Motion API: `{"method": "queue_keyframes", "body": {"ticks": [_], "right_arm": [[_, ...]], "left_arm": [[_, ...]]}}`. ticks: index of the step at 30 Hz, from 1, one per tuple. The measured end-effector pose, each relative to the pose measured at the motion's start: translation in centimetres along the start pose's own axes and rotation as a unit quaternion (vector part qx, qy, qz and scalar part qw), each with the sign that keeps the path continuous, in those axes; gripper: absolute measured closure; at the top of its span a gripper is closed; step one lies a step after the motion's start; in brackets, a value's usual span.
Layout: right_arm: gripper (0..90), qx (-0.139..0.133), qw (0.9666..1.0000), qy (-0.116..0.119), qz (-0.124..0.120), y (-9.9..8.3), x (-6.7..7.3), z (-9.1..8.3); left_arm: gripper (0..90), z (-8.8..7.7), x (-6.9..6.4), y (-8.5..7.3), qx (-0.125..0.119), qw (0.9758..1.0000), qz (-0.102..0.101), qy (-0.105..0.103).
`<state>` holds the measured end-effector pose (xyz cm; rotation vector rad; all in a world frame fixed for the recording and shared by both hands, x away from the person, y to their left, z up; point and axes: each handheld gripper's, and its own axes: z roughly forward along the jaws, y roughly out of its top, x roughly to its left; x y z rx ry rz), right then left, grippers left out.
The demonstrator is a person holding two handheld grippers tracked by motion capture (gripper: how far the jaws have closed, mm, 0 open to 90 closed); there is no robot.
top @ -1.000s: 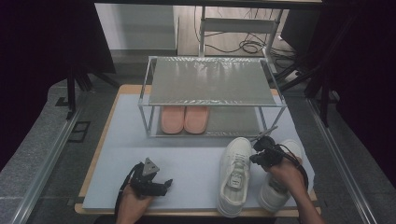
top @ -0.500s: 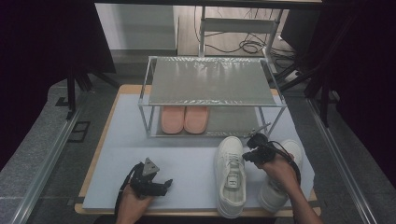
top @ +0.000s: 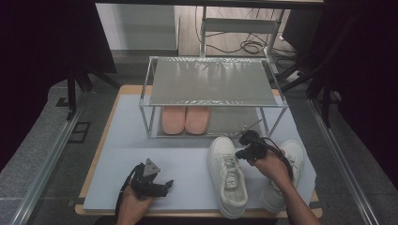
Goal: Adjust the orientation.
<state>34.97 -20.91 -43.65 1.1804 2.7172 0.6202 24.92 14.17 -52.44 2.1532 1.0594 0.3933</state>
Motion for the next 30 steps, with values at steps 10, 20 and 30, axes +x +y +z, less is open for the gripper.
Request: {"method": "queue_keyframes", "body": {"ticks": [10,20,30], "right_arm": [[90.0,0.007,0.9998,-0.001,-0.021,2.1,1.5,1.0],[90.0,0.008,0.9993,0.005,-0.035,3.8,2.5,2.0],[90.0,0.012,0.9984,0.005,-0.055,5.9,4.3,3.5]], "left_arm": [[13.1,0.0,0.0,0.0,0.0,1.0,0.0,0.0],[13.1,0.0,0.0,0.0,0.0,1.0,0.001,0.0],[13.1,0.0,0.0,0.0,0.002,1.0,0.002,0.0]]}}
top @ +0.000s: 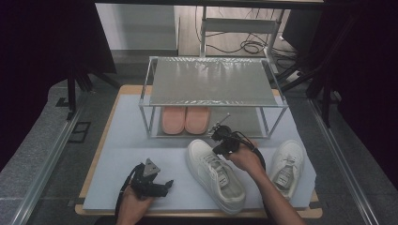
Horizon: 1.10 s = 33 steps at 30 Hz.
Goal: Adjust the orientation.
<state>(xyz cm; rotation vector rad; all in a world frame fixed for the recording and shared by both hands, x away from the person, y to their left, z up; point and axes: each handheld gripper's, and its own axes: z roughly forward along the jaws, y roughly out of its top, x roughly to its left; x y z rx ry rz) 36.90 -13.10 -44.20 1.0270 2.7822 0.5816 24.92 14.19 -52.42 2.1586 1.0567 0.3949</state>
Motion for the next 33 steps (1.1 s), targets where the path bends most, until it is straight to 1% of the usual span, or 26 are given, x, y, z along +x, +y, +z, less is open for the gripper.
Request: {"method": "queue_keyframes", "body": {"ticks": [2,5,6,8,10,11,14,17,18,20,25,27,29,33], "right_arm": [[90.0,0.0,1.0,0.001,-0.004,0.4,0.4,0.3],[90.0,0.001,0.9998,-0.001,-0.02,0.9,1.0,0.8],[90.0,0.001,0.9997,-0.002,-0.023,0.9,1.0,0.8],[85.9,-0.004,0.9998,0.009,-0.015,0.7,0.6,0.5],[82.8,-0.013,0.9994,0.031,-0.001,0.4,-0.1,0.0],[81.9,-0.018,0.999,0.04,0.005,0.1,-0.4,-0.3],[76.7,-0.024,0.9989,0.038,0.012,-0.7,-1.0,-1.3],[71.4,-0.03,0.9982,0.048,0.019,-1.8,-1.4,-2.2],[69.2,-0.032,0.9982,0.047,0.021,-2.2,-1.5,-2.5],[64.6,-0.032,0.998,0.049,0.023,-2.9,-1.7,-3.1],[58.9,-0.034,0.9981,0.045,0.025,-4.9,-1.9,-4.6],[57.6,-0.036,0.9981,0.04,0.029,-5.7,-2.0,-5.2],[56.3,-0.04,0.9978,0.041,0.034,-6.4,-2.0,-5.8],[52.5,-0.041,0.9967,0.058,0.039,-7.6,-1.6,-6.6]], "left_arm": [[13.1,0.0,0.0,0.0,0.0,1.0,0.0,0.0],[13.2,0.0,0.0,0.0,0.0,1.0,0.001,0.001],[13.2,0.0,0.0,0.0,0.0,1.0,0.001,0.001],[13.2,0.0,0.0,0.0,0.0,1.0,0.001,0.001],[13.2,0.0,0.0,0.0,0.001,1.0,0.002,0.001],[13.2,0.0,0.0,0.0,0.0,1.0,0.001,0.001],[13.2,0.0,-0.1,0.0,-0.002,1.0,-0.001,0.0],[13.2,0.0,-0.1,0.0,-0.001,1.0,-0.001,0.0],[13.2,0.0,-0.1,0.0,-0.001,1.0,-0.001,0.0],[13.2,0.0,-0.1,0.0,-0.001,1.0,-0.001,0.001],[13.2,0.0,0.0,0.0,-0.001,1.0,0.0,0.001],[13.2,0.0,0.0,0.0,-0.001,1.0,0.0,0.001],[13.2,0.0,-0.1,0.0,-0.002,1.0,-0.001,0.001],[13.2,0.0,-0.1,0.0,-0.003,1.0,-0.002,0.001]]}}
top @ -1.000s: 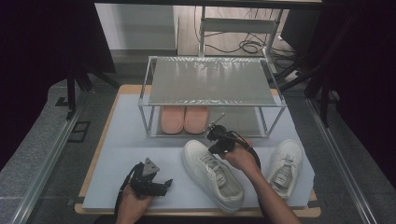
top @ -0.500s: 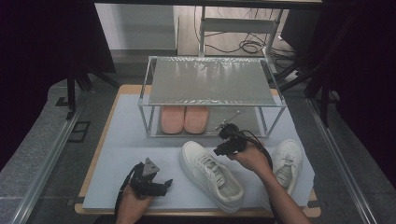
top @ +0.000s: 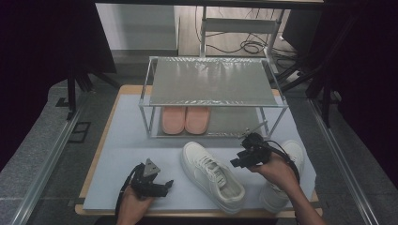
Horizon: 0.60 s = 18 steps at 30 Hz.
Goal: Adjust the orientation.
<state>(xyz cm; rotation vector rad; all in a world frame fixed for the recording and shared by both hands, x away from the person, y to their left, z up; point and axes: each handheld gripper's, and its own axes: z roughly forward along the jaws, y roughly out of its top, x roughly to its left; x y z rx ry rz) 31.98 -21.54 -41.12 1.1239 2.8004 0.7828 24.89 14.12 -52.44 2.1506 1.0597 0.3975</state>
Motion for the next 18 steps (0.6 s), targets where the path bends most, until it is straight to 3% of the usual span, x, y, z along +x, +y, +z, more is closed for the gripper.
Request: {"method": "queue_keyframes", "body": {"ticks": [10,18], "right_arm": [[46.0,0.011,0.9996,0.025,-0.009,-2.2,1.8,-1.0],[46.8,0.052,0.9981,0.029,-0.016,-2.5,2.7,0.5]], "left_arm": [[13.2,0.0,0.0,0.0,0.0,1.0,0.0,0.0],[13.2,0.0,0.0,0.0,0.001,1.0,0.001,0.0]]}}
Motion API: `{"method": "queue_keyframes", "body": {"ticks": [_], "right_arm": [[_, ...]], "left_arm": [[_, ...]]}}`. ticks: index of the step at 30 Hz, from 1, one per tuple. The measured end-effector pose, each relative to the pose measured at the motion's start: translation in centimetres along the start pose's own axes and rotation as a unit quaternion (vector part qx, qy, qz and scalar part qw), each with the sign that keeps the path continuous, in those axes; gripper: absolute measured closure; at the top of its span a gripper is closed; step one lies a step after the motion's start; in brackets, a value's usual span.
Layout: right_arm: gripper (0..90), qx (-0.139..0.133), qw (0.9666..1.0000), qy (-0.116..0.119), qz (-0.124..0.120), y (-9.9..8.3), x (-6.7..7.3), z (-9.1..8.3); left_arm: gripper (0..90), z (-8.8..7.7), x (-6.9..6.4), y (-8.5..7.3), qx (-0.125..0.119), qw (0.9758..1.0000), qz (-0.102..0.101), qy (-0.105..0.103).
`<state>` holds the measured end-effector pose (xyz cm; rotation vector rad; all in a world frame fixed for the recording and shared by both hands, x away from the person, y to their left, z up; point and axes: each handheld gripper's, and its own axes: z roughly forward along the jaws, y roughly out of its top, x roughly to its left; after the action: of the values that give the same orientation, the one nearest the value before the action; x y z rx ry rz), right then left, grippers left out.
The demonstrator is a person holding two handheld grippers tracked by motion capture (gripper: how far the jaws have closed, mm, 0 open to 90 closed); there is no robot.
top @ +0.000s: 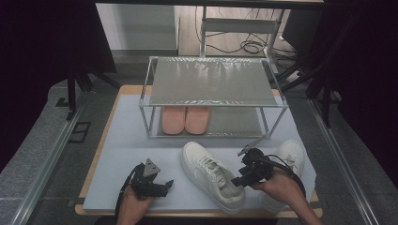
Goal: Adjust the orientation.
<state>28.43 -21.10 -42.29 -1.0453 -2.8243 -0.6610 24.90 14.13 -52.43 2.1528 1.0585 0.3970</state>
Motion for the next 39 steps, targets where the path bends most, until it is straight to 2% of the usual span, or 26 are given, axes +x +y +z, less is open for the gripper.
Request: {"method": "queue_keyframes", "body": {"ticks": [6,12,14,22,27,33,37,38,39], "right_arm": [[54.5,0.028,0.9996,-0.003,-0.008,0.2,0.2,1.5],[66.4,0.042,0.9991,-0.001,-0.006,0.5,0.2,2.4],[69.3,0.041,0.9991,0.006,-0.007,0.6,0.2,2.5],[75.3,0.045,0.9989,-0.004,-0.015,0.8,0.5,2.6],[80.7,0.03,0.9995,-0.001,0.008,0.7,-0.1,2.4],[81.9,0.02,0.9983,0.038,0.04,0.7,-1.2,2.1],[82.6,0.01,0.9954,0.068,0.067,0.8,-2.0,1.8],[82.6,0.008,0.995,0.074,0.068,0.8,-2.3,1.7],[82.6,0.001,0.9934,0.084,0.078,0.7,-2.5,1.6]], "left_arm": [[13.2,0.0,0.0,0.0,0.001,1.0,0.001,0.0],[13.2,0.0,0.0,0.0,0.001,1.0,0.001,0.0],[13.2,0.0,0.0,0.0,0.001,1.0,0.002,0.0],[13.2,0.0,0.0,0.0,0.001,1.0,0.002,0.0],[13.2,0.0,0.0,0.0,0.001,1.0,0.002,0.0],[13.2,0.0,0.0,0.0,0.001,1.0,0.0,0.0],[13.2,0.0,0.0,0.0,0.001,1.0,0.0,0.0],[13.2,0.0,0.0,0.0,0.001,1.0,0.0,0.0],[13.2,0.0,0.0,0.0,0.001,1.0,0.0,0.0]]}}
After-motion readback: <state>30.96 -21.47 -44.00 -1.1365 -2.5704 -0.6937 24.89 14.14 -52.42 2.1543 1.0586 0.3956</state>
